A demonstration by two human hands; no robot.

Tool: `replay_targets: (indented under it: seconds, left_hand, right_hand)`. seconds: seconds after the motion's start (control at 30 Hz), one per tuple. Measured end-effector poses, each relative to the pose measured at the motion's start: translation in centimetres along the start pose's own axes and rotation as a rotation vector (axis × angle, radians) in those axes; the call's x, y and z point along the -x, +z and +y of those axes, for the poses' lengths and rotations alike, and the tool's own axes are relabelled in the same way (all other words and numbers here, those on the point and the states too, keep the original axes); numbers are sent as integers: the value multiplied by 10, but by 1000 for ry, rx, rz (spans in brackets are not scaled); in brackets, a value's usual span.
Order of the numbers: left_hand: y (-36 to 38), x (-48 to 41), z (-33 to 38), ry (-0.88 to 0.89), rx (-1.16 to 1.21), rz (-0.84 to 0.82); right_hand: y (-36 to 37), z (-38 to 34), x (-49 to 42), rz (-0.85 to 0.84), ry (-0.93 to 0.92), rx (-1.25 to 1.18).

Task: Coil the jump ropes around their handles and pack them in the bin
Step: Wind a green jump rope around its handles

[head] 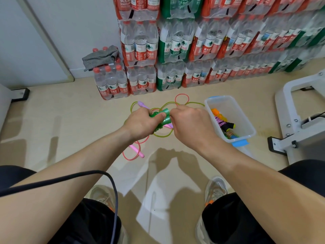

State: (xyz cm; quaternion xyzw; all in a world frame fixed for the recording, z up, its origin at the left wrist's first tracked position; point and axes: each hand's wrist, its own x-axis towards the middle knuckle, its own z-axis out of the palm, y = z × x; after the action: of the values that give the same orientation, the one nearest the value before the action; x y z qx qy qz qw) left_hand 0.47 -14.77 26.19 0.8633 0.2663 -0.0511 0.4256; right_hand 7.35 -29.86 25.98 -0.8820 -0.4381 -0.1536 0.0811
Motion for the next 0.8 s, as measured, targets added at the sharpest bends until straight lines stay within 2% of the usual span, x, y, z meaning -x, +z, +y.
replay_targets:
  seconds: [0.2, 0.4, 0.57, 0.8]
  left_hand:
    - [-3, -1, 1, -50, 0, -67]
    - [-13, -5, -4, -89, 65, -221]
    - [-10, -5, -8, -74, 37, -241]
    - [-7, -6, -11, -101, 4, -291]
  right_hand:
    - [0, 3, 2, 2, -133, 50]
    - [2, 7, 5, 56, -186, 53]
    - [6, 11, 6, 123, -223, 44]
    - [8, 13, 11, 120, -320, 43]
